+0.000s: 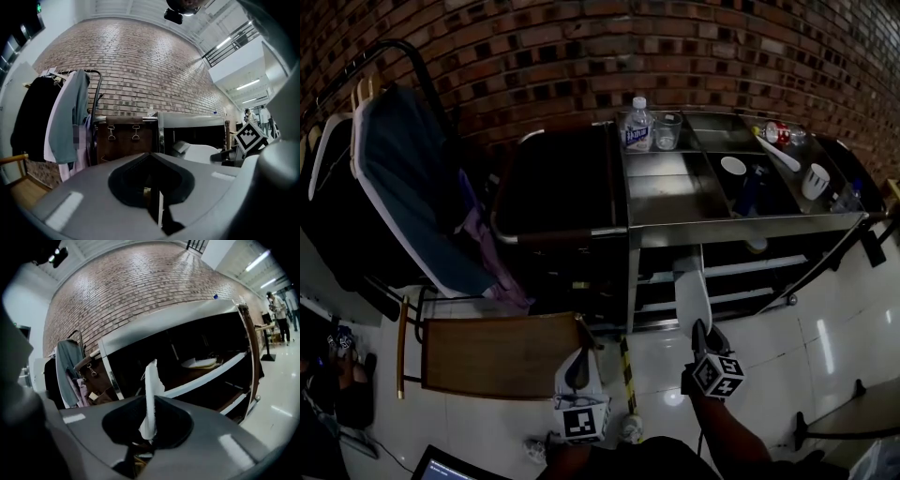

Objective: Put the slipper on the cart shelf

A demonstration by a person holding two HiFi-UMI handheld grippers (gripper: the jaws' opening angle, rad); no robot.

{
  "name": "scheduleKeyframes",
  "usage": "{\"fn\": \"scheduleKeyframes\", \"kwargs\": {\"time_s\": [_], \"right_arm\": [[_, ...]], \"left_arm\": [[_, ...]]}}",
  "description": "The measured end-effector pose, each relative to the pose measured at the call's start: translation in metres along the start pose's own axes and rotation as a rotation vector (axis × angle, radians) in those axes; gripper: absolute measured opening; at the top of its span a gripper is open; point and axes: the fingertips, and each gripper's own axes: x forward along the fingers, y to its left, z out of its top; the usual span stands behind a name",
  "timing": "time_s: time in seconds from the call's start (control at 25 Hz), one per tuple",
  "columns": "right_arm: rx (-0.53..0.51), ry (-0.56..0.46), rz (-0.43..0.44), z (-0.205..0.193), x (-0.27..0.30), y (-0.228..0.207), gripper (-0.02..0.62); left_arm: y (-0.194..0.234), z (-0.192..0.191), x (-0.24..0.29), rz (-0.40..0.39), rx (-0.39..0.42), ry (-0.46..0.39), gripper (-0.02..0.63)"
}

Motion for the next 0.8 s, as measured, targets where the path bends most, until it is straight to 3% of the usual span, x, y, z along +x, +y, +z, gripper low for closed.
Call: {"fn": "scheduleKeyframes", "kwargs": {"time_s": [0.2,0.48,0.8], "right_arm": [[0.149,0.016,0.043,0.017,0.052,-0.007,0.040],[0.481,0.095,0.082,0.010,0.127,-0.028,0.040],[0.704,0.159,0.074,-0.002,0.193,-0.053,0.048]], "left_arm": [[0.005,-0.003,0.013,0.008,0.010,0.011,0.014],[0.012,-0.002,0.012,0.024,0.019,0.036,0.014],[0.024,-0.007,0.003,0.065,0.037,0.060,0.014]]}}
